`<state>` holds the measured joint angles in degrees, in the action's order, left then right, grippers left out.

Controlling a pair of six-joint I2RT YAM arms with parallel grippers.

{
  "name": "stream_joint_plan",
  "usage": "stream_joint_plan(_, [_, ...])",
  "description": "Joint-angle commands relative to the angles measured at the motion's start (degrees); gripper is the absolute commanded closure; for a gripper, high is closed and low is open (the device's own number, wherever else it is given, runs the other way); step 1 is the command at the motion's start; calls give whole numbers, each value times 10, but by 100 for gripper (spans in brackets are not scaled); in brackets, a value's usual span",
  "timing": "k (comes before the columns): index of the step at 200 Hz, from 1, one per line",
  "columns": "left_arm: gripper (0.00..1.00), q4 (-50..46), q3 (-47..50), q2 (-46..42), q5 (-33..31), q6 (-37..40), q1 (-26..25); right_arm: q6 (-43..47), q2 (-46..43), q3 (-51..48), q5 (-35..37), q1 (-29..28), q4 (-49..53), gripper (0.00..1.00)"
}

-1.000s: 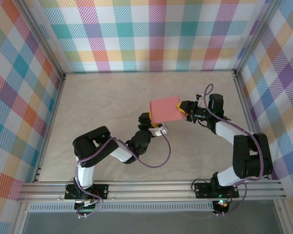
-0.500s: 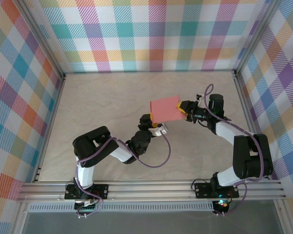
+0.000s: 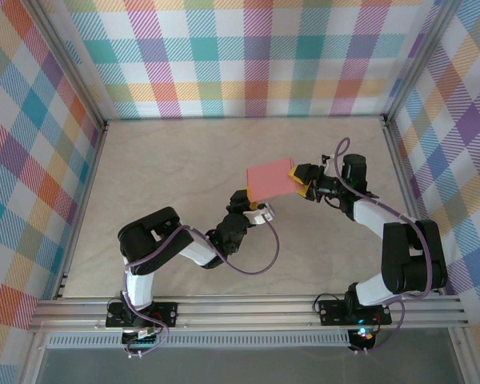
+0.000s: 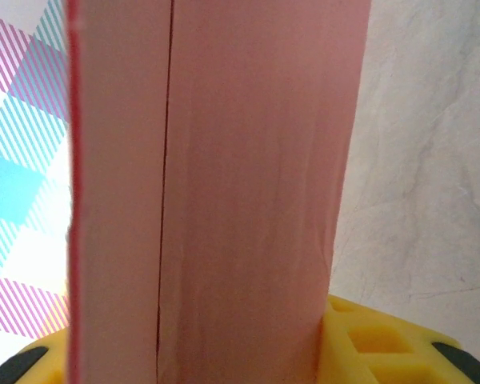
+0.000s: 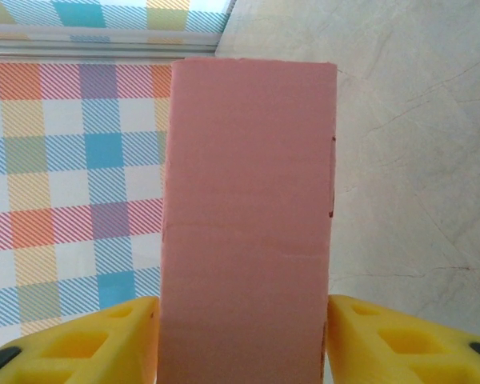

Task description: Fold the paper box

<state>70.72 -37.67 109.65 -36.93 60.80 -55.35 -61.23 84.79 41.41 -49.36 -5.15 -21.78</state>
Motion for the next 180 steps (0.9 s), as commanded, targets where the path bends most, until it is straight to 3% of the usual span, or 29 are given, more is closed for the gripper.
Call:
stream_joint_plan(1, [61, -17, -9, -22, 10, -18, 4, 10, -19, 2, -8, 4, 0, 40])
stream_joint_plan(36, [62, -73, -12, -40, 36, -57, 9, 29, -30, 6, 14, 5, 33, 22])
stream_joint_plan(79, [60, -295, -33, -112, 143, -160, 30, 109, -71, 25, 73, 7, 141, 14])
stream_joint_plan(142, [57, -569, -81, -172, 277, -202, 67, 439, -155, 145, 272, 8, 523, 12])
stream_joint_plan(180, [57, -750, -132, -191, 357, -210, 96, 587, -192, 168, 290, -9, 581, 11])
